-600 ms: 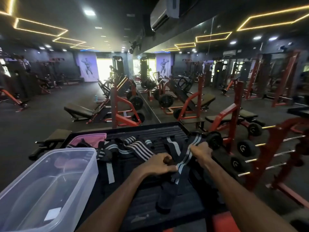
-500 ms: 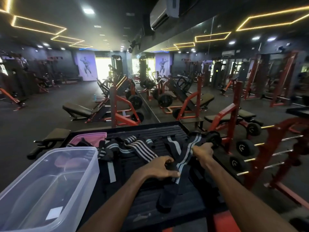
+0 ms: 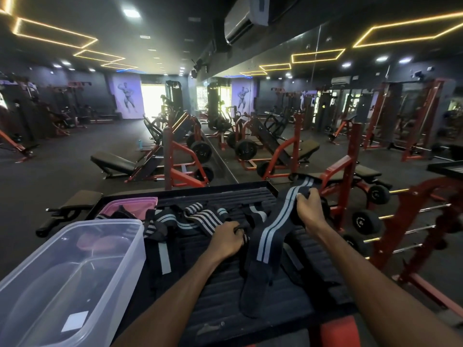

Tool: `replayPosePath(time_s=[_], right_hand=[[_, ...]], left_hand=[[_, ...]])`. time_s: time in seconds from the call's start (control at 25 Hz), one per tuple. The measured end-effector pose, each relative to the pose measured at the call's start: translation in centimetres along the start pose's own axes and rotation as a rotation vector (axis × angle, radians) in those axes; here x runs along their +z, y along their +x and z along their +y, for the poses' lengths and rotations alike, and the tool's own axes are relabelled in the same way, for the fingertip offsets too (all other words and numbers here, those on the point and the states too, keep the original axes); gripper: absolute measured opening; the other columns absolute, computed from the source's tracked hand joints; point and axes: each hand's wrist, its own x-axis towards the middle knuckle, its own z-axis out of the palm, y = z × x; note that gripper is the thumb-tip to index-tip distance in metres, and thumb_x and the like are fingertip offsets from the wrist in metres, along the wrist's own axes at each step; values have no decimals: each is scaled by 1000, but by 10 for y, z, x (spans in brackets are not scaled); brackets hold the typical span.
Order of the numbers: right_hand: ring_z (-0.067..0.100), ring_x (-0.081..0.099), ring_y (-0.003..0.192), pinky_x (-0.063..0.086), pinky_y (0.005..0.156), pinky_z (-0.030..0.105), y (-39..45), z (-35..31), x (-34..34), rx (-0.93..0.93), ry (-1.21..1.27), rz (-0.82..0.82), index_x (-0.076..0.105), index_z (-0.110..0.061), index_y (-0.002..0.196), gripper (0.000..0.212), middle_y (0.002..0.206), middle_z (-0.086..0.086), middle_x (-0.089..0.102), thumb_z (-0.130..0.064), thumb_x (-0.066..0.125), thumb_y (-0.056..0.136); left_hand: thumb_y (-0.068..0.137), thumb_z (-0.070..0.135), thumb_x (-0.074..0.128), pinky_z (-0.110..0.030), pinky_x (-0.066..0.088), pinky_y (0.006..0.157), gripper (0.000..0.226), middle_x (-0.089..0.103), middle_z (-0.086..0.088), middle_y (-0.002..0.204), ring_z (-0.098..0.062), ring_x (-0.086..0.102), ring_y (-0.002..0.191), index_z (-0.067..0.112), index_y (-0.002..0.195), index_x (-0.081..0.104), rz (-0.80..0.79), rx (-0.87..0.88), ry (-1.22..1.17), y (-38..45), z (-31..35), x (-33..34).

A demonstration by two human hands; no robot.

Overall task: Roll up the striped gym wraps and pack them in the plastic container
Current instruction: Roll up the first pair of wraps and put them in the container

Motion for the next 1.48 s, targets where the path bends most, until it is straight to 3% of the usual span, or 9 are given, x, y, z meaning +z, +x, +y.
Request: replayPosePath(time_s=[0.08,0.24,0.32,0.6,0.76,0.88,1.0,1.16,1.48], right_hand=[[26,62,94,48,76,37,7,-8,3,1,62,-27,50,-7,117,21,106,12,62,-14,45,98],[31,63,103,41,74,31,15,-24,18,23,119,-121,60,1,115,27,105,10,65,-18,51,98],[24,59,102,37,69,26,7,-31,28,32,102,-173,59,-1,117,25,105,7,62,-19,51,101],[14,65,93,51,74,28,-23,-23,65,-18,226,-340,57,-15,109,11,106,6,69,-20,49,103],[20,72,97,57,93,46,-38,-19,88,16,236,-501,64,-22,106,13,106,5,74,-19,51,102],[18,75,90,62,82,40,-43,-20,100,80,263,-732,68,-16,109,25,101,5,77,-6,46,101],[10,67,62,53,55,24,-46,-20,106,56,133,-797,71,-15,92,41,76,0,71,7,37,94],[16,69,90,55,86,33,-34,-5,125,-186,-225,-685,77,-14,95,32,98,2,76,0,48,90],[35,60,110,49,91,42,-47,6,163,-336,-704,-688,56,-13,110,27,118,12,61,-23,64,85]], left_hand=[[101,13,45,-29,53,45,27,67,-14,74,-23,65,58,-3,95,66,-13,-95,-146,4,7,5],[98,17,57,-37,60,83,22,76,-9,103,-24,73,93,5,108,72,-137,-75,-290,8,15,14],[99,9,54,-34,60,78,23,75,-12,106,-25,73,91,1,112,70,-228,-112,-455,4,18,12],[105,19,38,-21,45,43,31,60,6,48,-7,54,37,10,85,60,46,-342,-790,8,17,-30],[102,49,42,-26,51,52,46,64,3,60,-14,59,53,17,79,65,60,-409,-914,9,9,-43],[102,37,49,-30,57,60,35,76,-6,81,-18,71,66,13,92,73,213,-418,-895,7,5,-46],[99,28,49,-34,49,66,24,69,-10,88,-23,65,76,14,89,65,357,-430,-740,7,-11,-46],[99,20,45,-34,43,62,20,61,-10,83,-23,56,73,12,85,56,574,-449,-688,-2,-26,-46],[98,14,42,-37,43,67,17,58,-9,83,-22,54,74,6,93,57,735,-372,-632,-17,-34,-45]])
